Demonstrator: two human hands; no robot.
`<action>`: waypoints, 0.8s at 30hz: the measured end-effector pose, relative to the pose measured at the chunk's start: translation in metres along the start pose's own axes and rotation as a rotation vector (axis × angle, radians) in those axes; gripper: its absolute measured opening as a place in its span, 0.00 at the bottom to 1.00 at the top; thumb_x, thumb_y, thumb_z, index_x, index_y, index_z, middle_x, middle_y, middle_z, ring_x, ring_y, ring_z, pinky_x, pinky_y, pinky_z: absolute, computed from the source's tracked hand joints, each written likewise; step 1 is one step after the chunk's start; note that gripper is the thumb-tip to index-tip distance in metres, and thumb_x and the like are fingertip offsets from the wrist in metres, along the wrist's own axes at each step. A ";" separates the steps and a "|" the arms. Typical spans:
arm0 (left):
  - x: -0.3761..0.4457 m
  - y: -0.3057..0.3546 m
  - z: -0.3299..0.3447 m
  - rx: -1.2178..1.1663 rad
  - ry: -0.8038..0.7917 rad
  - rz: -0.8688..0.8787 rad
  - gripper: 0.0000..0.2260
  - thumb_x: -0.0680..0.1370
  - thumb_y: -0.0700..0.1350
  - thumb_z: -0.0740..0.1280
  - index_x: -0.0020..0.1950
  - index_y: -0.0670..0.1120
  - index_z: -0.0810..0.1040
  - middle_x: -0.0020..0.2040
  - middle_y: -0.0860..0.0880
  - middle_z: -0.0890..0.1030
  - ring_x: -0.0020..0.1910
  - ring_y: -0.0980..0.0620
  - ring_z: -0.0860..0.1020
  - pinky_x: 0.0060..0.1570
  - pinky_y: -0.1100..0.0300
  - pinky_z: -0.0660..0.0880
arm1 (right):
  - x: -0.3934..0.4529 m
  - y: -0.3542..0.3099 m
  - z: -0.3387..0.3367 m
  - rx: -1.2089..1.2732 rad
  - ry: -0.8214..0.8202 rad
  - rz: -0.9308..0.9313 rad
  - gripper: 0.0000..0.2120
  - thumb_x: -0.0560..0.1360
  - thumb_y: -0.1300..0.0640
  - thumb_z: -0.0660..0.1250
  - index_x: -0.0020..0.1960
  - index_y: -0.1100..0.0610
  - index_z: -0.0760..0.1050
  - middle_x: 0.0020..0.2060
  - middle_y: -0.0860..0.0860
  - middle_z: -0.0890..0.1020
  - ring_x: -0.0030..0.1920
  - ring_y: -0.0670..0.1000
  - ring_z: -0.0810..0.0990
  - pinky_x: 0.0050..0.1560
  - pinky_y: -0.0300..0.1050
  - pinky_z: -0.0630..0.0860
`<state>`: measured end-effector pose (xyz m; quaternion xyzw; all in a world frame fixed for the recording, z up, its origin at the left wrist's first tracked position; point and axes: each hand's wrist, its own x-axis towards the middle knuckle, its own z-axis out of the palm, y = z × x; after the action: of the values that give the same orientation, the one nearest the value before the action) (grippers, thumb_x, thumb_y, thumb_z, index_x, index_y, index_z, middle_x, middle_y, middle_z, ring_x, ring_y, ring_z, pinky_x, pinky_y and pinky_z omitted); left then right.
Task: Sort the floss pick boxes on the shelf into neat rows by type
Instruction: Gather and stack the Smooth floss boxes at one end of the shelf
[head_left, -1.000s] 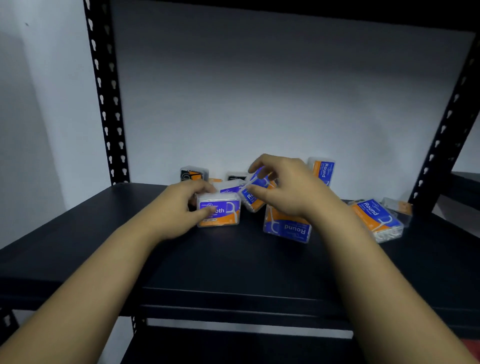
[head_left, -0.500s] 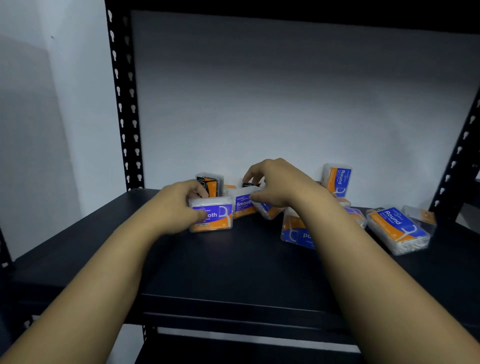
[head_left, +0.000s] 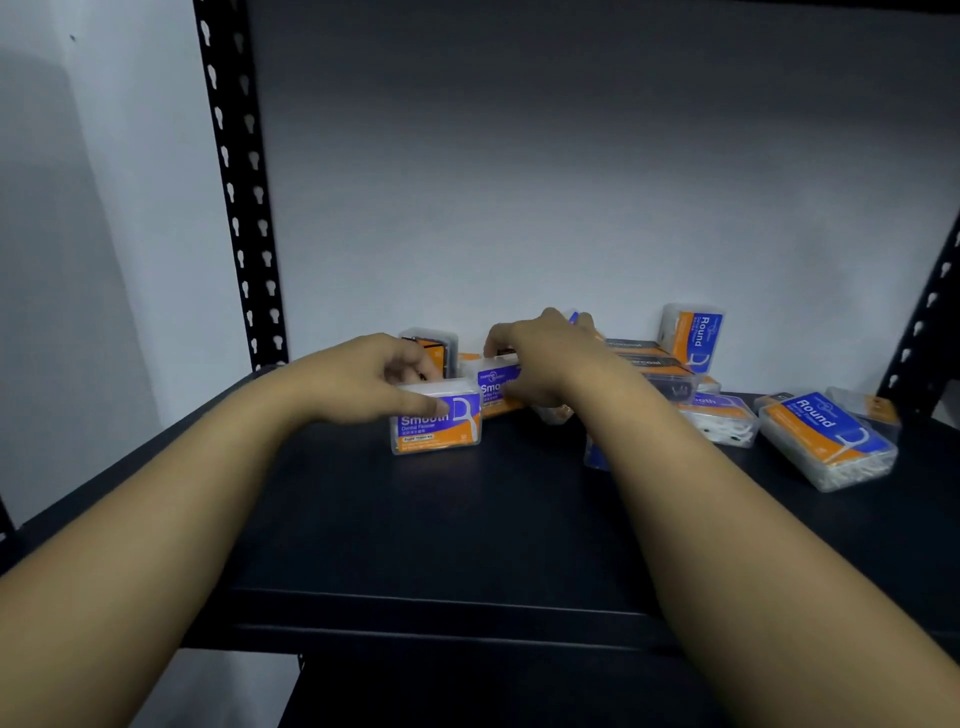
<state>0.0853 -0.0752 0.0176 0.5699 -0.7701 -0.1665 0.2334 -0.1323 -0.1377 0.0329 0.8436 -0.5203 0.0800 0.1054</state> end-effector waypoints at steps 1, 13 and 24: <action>-0.001 -0.002 0.001 -0.008 0.005 0.004 0.10 0.72 0.51 0.78 0.52 0.53 0.83 0.46 0.54 0.86 0.45 0.53 0.84 0.52 0.53 0.80 | -0.002 0.000 0.000 0.008 0.002 -0.005 0.20 0.78 0.53 0.67 0.69 0.44 0.72 0.61 0.53 0.78 0.69 0.56 0.69 0.71 0.62 0.60; -0.007 -0.004 0.009 -0.073 0.067 0.062 0.12 0.73 0.51 0.77 0.55 0.56 0.83 0.50 0.55 0.85 0.48 0.54 0.84 0.53 0.56 0.81 | -0.006 0.001 0.009 0.193 0.187 -0.145 0.20 0.78 0.47 0.70 0.68 0.44 0.73 0.62 0.46 0.76 0.65 0.49 0.73 0.66 0.54 0.59; -0.033 -0.023 -0.021 -0.026 0.024 -0.015 0.12 0.72 0.53 0.75 0.54 0.54 0.81 0.50 0.53 0.85 0.49 0.53 0.84 0.56 0.49 0.80 | -0.033 -0.005 -0.012 0.543 0.173 -0.184 0.20 0.77 0.55 0.70 0.68 0.48 0.74 0.54 0.46 0.78 0.47 0.43 0.80 0.41 0.34 0.74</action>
<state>0.1234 -0.0503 0.0177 0.5744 -0.7608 -0.1714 0.2488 -0.1426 -0.1041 0.0358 0.8746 -0.3904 0.2780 -0.0734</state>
